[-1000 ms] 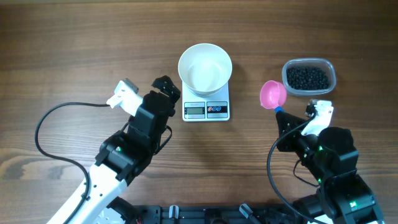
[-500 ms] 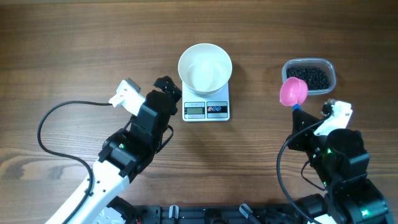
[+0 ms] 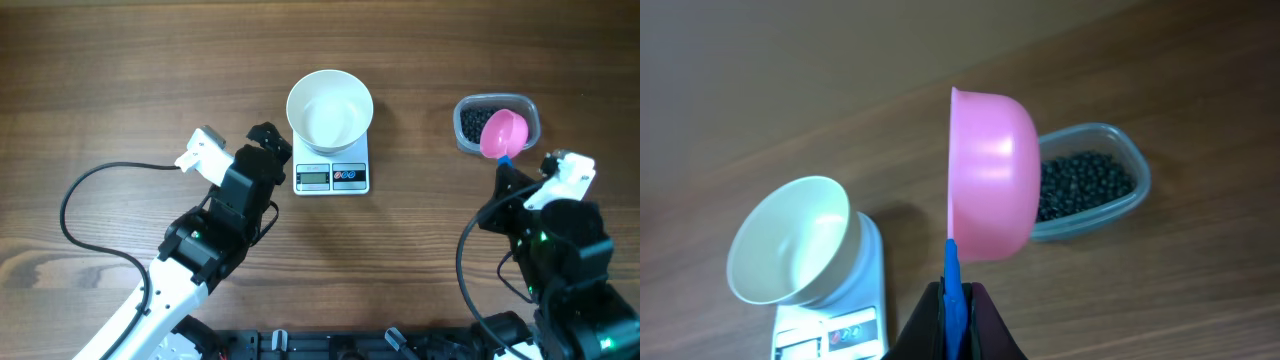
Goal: Scoop item into bowl and weigh 150g on scale
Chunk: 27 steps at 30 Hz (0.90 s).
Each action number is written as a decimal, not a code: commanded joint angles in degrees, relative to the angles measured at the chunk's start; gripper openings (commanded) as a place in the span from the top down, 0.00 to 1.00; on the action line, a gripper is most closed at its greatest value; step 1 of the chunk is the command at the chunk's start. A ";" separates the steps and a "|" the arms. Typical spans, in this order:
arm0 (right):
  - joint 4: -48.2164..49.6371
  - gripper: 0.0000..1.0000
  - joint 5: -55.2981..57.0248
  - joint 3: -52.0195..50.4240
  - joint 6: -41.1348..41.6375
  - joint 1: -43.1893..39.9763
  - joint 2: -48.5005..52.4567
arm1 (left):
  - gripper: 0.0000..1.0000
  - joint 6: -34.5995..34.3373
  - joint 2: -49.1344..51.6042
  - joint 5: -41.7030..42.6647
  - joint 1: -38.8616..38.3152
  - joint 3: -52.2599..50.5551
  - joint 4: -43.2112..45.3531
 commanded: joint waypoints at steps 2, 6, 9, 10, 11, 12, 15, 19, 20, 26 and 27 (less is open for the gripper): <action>-2.73 0.96 4.02 7.23 -2.08 -0.24 6.67 | 0.00 1.11 0.33 -1.57 -0.11 0.00 0.00; -9.16 0.96 8.13 13.92 -2.27 -0.24 14.49 | 0.00 1.14 0.33 -1.57 -0.11 -0.02 -0.02; -13.18 0.96 8.20 19.04 -2.25 -1.33 20.09 | 0.00 1.14 0.33 -1.57 -0.11 -0.02 -0.02; -13.70 0.96 8.17 20.06 -2.23 -2.21 21.29 | 0.00 1.14 0.33 -1.57 -0.11 0.00 -0.02; -14.21 0.96 8.07 21.00 -2.23 -3.28 22.36 | 0.00 1.14 0.33 -1.57 -0.11 -0.02 -0.02; -14.69 0.96 7.56 22.05 -2.23 -4.57 23.43 | 0.00 1.14 0.33 -1.57 -0.11 0.00 -0.02; -15.19 0.96 2.71 24.50 -2.45 -9.75 26.01 | 0.00 1.14 0.33 -1.57 -0.11 0.00 -0.07; -15.50 0.96 -4.24 24.55 -4.15 -15.28 27.32 | 0.00 1.11 0.33 -1.57 -0.11 -0.02 -0.22; -15.58 0.96 -5.35 24.55 -4.87 -15.78 27.34 | 0.00 1.11 0.33 -1.57 -0.11 0.00 -0.17; -15.65 0.96 -8.90 24.55 -6.51 -16.57 27.30 | 0.00 1.11 0.33 -1.57 -0.11 -0.02 -0.22; -15.74 0.96 -9.55 24.55 -6.54 -16.57 27.30 | 0.00 1.11 0.33 -1.57 -0.11 0.00 -0.22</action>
